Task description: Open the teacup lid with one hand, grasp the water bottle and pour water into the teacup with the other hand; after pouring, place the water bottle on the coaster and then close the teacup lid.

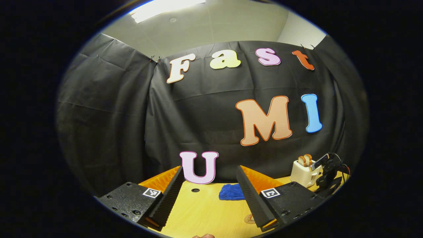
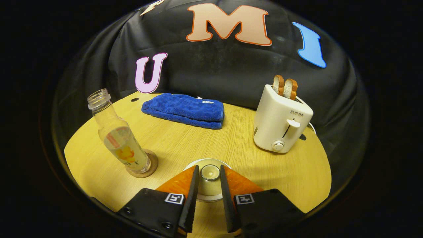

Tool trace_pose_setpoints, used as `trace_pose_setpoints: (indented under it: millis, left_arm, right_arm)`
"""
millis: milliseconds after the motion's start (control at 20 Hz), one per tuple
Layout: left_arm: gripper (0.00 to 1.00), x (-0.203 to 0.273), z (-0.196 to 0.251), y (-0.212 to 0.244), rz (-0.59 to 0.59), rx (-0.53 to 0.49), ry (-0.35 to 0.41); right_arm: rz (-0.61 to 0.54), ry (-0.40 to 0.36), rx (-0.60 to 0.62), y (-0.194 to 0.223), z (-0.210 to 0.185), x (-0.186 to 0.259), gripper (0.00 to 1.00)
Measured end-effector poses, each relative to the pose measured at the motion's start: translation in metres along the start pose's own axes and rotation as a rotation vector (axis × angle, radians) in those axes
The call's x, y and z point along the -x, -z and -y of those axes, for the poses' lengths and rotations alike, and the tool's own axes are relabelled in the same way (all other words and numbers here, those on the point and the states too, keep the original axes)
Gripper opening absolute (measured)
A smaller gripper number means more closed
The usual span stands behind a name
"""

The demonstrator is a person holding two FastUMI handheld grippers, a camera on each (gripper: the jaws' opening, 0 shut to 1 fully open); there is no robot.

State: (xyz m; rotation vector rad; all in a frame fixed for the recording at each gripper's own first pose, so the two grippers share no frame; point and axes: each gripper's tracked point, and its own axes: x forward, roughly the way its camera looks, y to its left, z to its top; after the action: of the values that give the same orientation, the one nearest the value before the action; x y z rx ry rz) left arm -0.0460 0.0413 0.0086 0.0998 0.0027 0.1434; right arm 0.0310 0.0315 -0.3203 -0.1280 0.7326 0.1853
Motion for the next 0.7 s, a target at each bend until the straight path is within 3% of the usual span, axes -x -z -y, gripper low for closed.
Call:
trace_pose_setpoints:
  millis: [100,350,700]
  left_arm:
    - [0.93,0.000,0.000,0.000,0.002,-0.001,-0.001]
    - [0.93,0.001,0.000,0.002,-0.008,0.004,0.001]
    - [0.94,-0.002,0.007,0.013,-0.025,0.012,0.048]
  right_arm:
    - [-0.006,-0.002,-0.007,0.000,-0.001,0.001,0.47]
    - [-0.010,0.009,-0.008,-0.002,-0.001,0.000,0.34]
    - [0.023,0.002,-0.047,-0.017,0.000,0.021,0.35]
